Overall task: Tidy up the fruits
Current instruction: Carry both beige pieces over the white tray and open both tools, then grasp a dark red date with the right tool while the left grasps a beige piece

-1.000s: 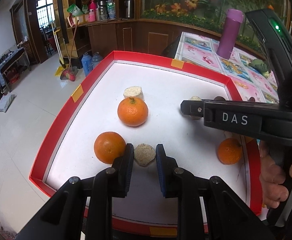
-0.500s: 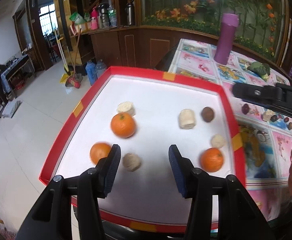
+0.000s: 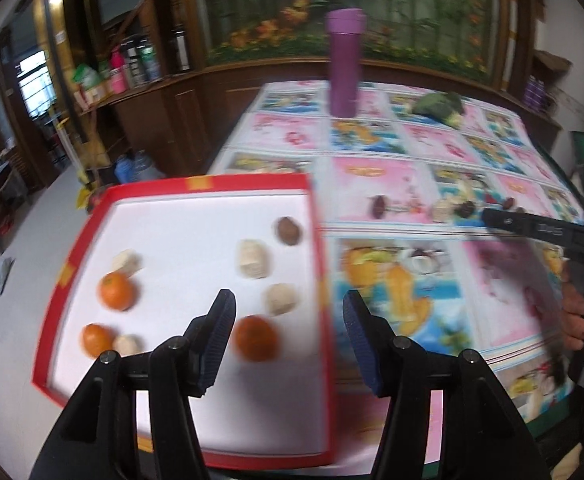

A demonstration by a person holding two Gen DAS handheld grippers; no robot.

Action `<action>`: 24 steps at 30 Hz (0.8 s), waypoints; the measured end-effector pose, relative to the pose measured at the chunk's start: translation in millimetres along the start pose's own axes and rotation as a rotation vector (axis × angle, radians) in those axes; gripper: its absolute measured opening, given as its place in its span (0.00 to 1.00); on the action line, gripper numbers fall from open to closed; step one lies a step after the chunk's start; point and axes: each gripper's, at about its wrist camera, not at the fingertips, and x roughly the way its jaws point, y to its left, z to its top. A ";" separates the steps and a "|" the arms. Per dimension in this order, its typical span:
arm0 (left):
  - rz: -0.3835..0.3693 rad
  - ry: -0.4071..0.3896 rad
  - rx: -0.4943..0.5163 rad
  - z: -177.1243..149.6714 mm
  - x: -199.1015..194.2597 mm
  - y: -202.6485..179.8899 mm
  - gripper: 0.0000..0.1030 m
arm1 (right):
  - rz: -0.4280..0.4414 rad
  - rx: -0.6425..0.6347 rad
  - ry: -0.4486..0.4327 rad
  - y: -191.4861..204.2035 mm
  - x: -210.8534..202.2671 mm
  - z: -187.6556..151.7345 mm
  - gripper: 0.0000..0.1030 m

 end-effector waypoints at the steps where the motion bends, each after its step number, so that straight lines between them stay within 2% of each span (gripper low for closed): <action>1: -0.012 0.001 0.010 3.2 1.2 -7.6 0.54 | -0.002 0.011 -0.004 -6.0 0.1 1.0 0.40; 8: -0.055 0.029 0.049 15.1 15.8 -39.3 0.55 | -0.066 -0.029 0.013 -9.5 24.5 10.7 0.40; 12: -0.062 0.059 0.042 18.7 27.7 -43.2 0.55 | -0.082 -0.054 0.008 -5.8 32.6 16.2 0.40; 18: -0.065 0.085 0.036 25.6 40.2 -46.4 0.55 | -0.153 -0.142 -0.003 7.6 41.6 18.4 0.40; 20: -0.065 0.093 0.038 28.2 44.7 -48.1 0.55 | -0.169 -0.163 -0.001 9.6 42.3 18.1 0.38; 22: -0.069 0.101 0.041 32.0 49.1 -51.1 0.55 | -0.198 -0.194 0.001 11.4 43.4 17.6 0.30; 24: -0.071 0.105 0.046 36.7 53.1 -55.2 0.55 | -0.200 -0.201 0.004 9.0 42.9 18.7 0.27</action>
